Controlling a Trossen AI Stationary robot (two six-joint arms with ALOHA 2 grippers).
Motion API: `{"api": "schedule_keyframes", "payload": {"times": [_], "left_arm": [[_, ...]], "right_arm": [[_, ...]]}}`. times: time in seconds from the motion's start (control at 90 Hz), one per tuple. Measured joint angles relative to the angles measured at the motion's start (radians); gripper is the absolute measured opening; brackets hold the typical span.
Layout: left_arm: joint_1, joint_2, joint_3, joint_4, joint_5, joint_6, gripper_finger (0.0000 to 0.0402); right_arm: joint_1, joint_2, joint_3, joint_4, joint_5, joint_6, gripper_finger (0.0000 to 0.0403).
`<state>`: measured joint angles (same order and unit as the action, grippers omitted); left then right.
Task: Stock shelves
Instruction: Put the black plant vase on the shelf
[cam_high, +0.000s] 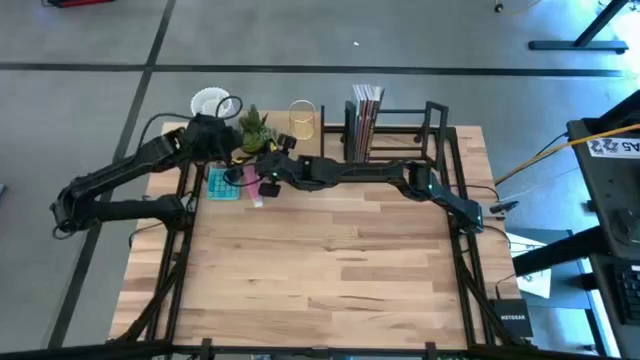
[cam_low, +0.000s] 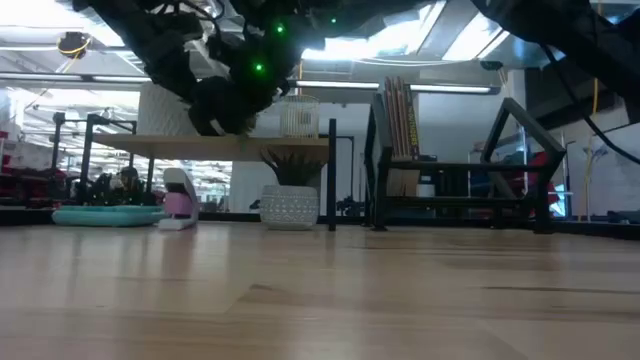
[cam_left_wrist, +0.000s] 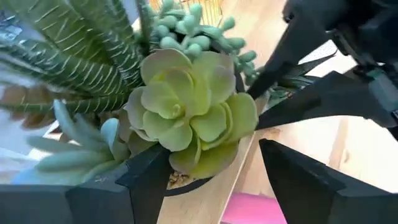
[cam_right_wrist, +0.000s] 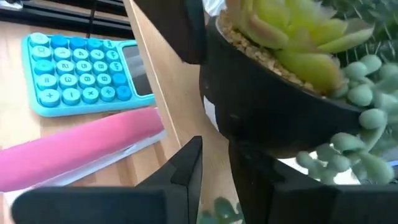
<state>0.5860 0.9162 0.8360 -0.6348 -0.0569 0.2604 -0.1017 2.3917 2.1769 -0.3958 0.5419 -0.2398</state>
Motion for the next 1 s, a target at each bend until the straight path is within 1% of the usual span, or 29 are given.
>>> {"api": "schedule_keyframes", "payload": {"times": [0.2, 0.411, 0.511, 0.611, 0.733, 1.0], "left_arm": [[-0.013, 0.001, 0.0, 0.04, -0.011, -0.011, 0.0237], [-0.013, 0.003, -0.002, 0.073, -0.022, -0.014, 0.0237], [-0.013, 0.003, -0.002, 0.074, -0.048, -0.013, 0.0237], [-0.013, 0.002, -0.002, 0.079, -0.081, -0.005, 0.0237], [-0.013, 0.002, -0.002, 0.091, -0.103, -0.01, 0.0237], [-0.029, -0.012, -0.002, 0.09, -0.112, -0.019, 0.0237]], "right_arm": [[0.003, 0.0, 0.0, -0.011, 0.0, -0.015, 0.0066], [0.016, -0.014, 0.002, -0.083, 0.027, -0.046, 0.0066], [0.023, -0.023, 0.002, -0.107, 0.02, -0.048, 0.0066], [0.032, -0.035, 0.002, -0.124, -0.01, -0.057, 0.0066], [0.053, -0.057, 0.003, -0.169, -0.011, -0.088, 0.0066], [0.136, -0.156, 0.003, -0.42, -0.01, -0.099, 0.0066]]}}
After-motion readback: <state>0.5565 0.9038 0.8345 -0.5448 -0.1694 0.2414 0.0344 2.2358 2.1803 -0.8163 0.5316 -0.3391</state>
